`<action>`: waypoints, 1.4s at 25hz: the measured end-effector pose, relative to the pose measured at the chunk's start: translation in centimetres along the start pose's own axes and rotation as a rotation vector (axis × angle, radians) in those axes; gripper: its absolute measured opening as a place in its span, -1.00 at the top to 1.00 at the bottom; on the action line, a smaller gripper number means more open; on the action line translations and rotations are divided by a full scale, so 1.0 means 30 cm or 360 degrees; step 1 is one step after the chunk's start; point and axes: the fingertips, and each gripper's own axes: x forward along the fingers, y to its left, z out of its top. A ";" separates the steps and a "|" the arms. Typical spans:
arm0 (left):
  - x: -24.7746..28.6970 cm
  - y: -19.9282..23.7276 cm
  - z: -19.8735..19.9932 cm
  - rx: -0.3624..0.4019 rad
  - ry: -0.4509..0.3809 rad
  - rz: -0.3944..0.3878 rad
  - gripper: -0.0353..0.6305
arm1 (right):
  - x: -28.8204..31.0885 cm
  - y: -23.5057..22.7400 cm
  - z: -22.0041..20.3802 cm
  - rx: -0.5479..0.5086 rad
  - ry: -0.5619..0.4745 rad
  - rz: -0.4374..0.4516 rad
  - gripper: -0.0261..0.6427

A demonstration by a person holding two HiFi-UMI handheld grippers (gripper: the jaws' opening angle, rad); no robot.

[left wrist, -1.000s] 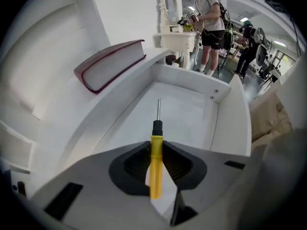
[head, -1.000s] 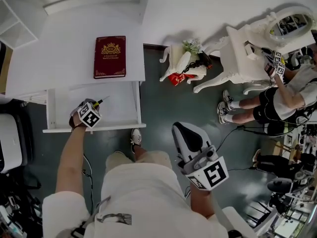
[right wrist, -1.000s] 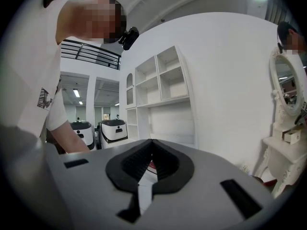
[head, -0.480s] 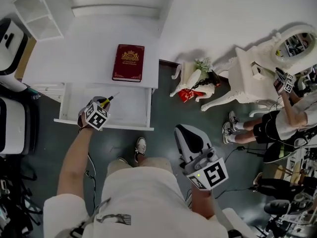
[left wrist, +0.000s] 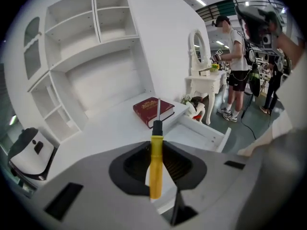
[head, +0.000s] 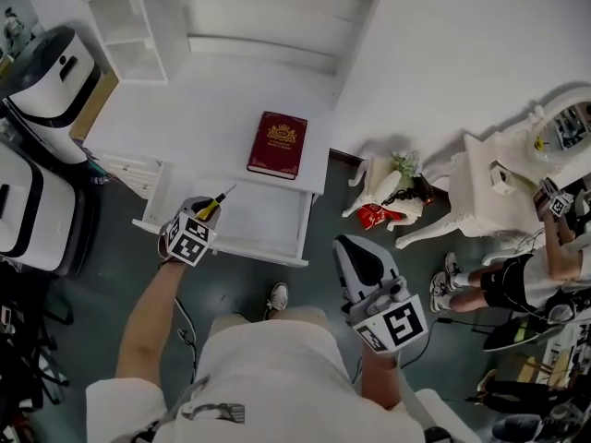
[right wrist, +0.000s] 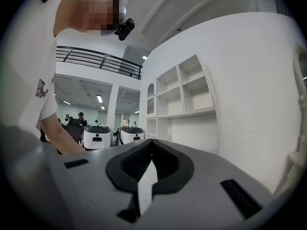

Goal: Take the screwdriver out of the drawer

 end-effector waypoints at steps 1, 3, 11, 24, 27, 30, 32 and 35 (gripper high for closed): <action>-0.022 0.011 0.011 -0.0023 -0.0026 0.0021 0.65 | 0.010 0.001 0.002 -0.0001 -0.0008 0.0011 0.89; -0.061 0.029 0.042 -0.0072 -0.0087 0.0062 0.65 | 0.026 -0.003 0.003 0.0000 -0.0025 0.0029 0.89; -0.161 0.062 0.095 -0.0241 -0.0243 0.0179 0.65 | 0.073 -0.068 0.003 -0.0004 -0.0029 0.0038 0.89; -0.274 0.134 0.108 -0.0527 -0.0384 0.0365 0.65 | 0.173 -0.173 0.016 -0.0013 -0.0075 0.0088 0.89; -0.323 0.166 0.127 -0.0561 -0.0436 0.0426 0.65 | 0.190 -0.202 0.019 -0.0019 -0.0082 0.0087 0.89; -0.389 0.206 0.149 -0.0600 -0.0500 0.0501 0.65 | 0.213 -0.225 0.033 -0.0039 -0.0096 0.0105 0.89; -0.443 0.233 0.169 -0.0614 -0.0544 0.0551 0.65 | 0.231 -0.233 0.041 -0.0057 -0.0106 0.0126 0.89; -0.520 0.267 0.209 -0.0610 -0.0611 0.0616 0.65 | 0.257 -0.245 0.056 -0.0081 -0.0125 0.0154 0.89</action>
